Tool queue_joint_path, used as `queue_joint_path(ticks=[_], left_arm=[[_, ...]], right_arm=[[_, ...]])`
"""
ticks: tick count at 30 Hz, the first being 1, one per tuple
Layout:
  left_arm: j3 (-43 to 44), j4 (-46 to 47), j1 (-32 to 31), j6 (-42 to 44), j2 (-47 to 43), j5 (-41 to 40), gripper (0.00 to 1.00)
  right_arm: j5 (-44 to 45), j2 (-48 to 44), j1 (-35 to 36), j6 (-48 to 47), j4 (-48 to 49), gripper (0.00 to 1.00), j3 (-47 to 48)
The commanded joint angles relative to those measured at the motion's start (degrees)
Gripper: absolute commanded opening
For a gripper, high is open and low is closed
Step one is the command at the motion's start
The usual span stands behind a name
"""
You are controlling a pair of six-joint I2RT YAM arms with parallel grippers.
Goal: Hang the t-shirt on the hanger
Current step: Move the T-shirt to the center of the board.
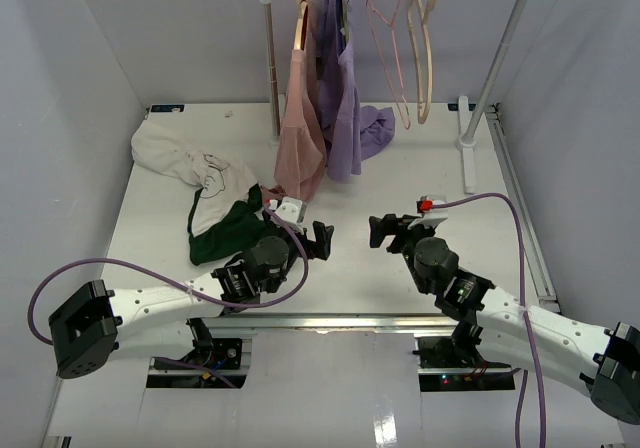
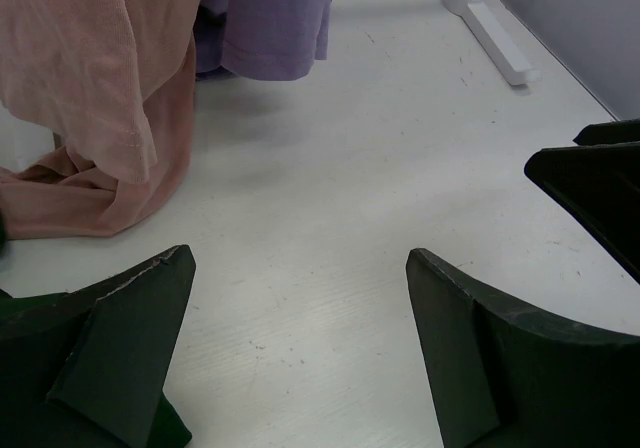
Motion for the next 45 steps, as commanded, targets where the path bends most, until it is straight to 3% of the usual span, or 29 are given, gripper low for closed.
queue_joint_path(ticks=[1,4,9,15,19,22,27,33,36,38,39,40,43,45], left_arm=[[0.9,1.1,-0.2,0.3,-0.6,0.0,0.98],[1.6,0.4,-0.2,0.4,0.5,-1.6,0.97],[5.8,-8.4,0.7,-3.0,2.3,-17.2,0.96],[5.4,-21.7,8.2,-12.2,-5.2,-22.5,0.96],[-3.2,-22.2,21.9,-19.9,-11.5,-9.4,0.94],[-5.6,-19.3,30.4,-21.9,-9.3,0.0,0.91],[-2.1,-20.9,34.4,-23.6,1.9,3.0,0.89],[-0.7,-18.7,36.2,-24.7,9.0,6.5,0.89],[0.1,-19.0,36.4,-24.9,11.7,8.0,0.84],[0.0,-19.4,36.4,-25.1,13.0,11.0,0.58],[-0.6,-19.3,36.4,-25.0,12.8,13.7,0.35],[-1.0,-19.8,36.4,-25.2,12.3,15.5,0.21],[-5.2,-20.0,36.1,-26.3,6.2,24.0,0.0],[-7.9,-19.5,35.1,-26.9,-1.4,27.8,0.0]], right_arm=[[-0.4,-0.8,0.3,0.0,3.3,0.9,1.3],[-0.4,-1.7,0.2,-0.8,4.0,0.9,0.7],[0.6,-3.6,0.3,-1.4,5.2,0.9,-0.5],[0.3,-7.0,0.3,-1.2,4.9,0.9,-1.8],[0.2,-9.3,0.3,-2.5,7.2,0.92,-3.9],[-0.4,-9.2,0.2,-2.3,7.0,0.93,-3.8],[-1.2,-8.1,0.3,-1.9,6.2,0.93,-2.9],[-2.1,-7.9,0.2,-1.5,5.7,0.93,-2.6],[-2.1,-8.1,0.2,-1.5,5.5,0.93,-2.5],[-2.1,-8.3,0.2,-1.5,5.5,0.93,-2.6],[-1.7,-8.2,0.3,-1.5,5.5,0.93,-2.7],[-1.6,-8.2,0.2,-1.6,5.5,0.93,-2.7],[-2.1,-8.0,0.2,-1.7,5.5,0.93,-2.5],[-2.3,-7.8,0.2,-1.7,5.6,0.93,-2.5]])
